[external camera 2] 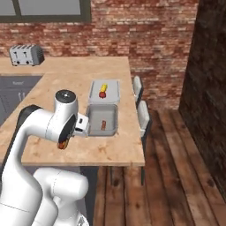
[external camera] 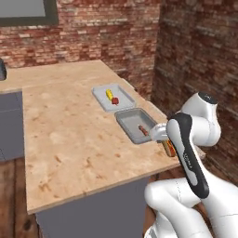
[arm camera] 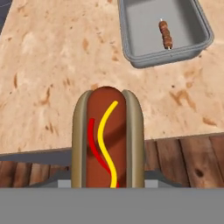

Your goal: Place the cold items (bell pepper and corn) from the fridge in one tupperware on the dining counter. Place the warm items (kebab skewer and hot dog) in the stove area in another tupperware.

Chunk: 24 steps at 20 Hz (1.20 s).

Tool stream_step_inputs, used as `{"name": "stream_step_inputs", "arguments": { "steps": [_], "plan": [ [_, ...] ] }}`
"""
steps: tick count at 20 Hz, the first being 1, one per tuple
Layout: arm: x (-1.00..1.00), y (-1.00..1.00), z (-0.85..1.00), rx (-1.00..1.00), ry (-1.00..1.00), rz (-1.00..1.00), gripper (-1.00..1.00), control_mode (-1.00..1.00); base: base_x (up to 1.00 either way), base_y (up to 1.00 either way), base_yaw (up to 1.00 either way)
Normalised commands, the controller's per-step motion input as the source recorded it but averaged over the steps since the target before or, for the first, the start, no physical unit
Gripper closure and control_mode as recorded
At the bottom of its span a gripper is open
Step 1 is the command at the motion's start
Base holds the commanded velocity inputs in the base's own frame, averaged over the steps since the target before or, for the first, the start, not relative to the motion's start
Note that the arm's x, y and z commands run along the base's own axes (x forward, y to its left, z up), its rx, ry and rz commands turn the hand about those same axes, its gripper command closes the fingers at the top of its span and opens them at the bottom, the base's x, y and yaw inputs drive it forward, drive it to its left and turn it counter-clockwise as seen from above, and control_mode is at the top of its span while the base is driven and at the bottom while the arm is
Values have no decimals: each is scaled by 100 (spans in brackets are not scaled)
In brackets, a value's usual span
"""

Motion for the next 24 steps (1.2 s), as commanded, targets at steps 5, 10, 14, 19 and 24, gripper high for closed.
{"name": "stream_step_inputs", "arguments": {
  "steps": [5, 10, 14, 19, 24],
  "plan": [
    [0, 0, 0, 0, 0, 0, 100, 100, 80, -24, 45],
    [0, 0, 0, 0, 0, 0, 100, 100, 54, -51, 37],
    [0, 0, 0, 0, 0, 0, 100, 100, 60, -47, 13],
    [0, 0, 0, 0, 0, 0, 100, 100, 45, -57, 0],
    [0, 0, 0, 0, 0, 0, 100, 100, 59, -53, 0]
  ]
}}
